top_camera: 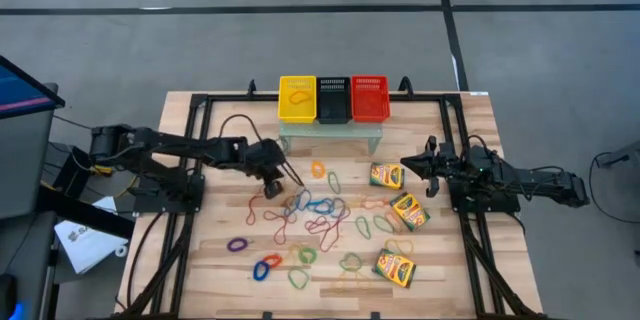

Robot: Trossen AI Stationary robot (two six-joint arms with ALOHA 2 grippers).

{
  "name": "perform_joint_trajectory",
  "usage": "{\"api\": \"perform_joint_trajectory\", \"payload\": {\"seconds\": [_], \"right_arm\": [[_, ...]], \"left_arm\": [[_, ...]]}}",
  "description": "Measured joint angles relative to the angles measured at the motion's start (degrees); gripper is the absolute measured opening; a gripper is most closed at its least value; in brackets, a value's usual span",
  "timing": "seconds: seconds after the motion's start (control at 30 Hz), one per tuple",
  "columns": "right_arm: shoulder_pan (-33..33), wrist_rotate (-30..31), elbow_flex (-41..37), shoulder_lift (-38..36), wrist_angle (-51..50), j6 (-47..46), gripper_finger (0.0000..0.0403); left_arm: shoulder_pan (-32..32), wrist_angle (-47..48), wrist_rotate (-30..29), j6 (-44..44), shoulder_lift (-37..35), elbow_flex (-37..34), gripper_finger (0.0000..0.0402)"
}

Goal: Pick & Place Office Desk Supplies
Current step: Put the small orange rubber band into the yellow bin on the shelf

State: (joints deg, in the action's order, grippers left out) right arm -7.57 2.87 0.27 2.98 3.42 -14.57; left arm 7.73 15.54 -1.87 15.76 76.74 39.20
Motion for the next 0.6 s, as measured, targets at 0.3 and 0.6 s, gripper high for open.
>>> {"api": "perform_joint_trajectory", "payload": {"seconds": [0.3, 0.6], "right_arm": [[0.0, 0.0, 0.0, 0.0, 0.0, 0.0, 0.0017], [0.0, 0.1, 0.0, 0.0, 0.0, 0.0, 0.0017]], "left_arm": [[-0.3, -5.3, -1.2, -1.2, -6.3, 5.7, 0.0000], [3.5, -4.0, -9.8, -12.1, -5.2, 18.0, 0.0000]]}}
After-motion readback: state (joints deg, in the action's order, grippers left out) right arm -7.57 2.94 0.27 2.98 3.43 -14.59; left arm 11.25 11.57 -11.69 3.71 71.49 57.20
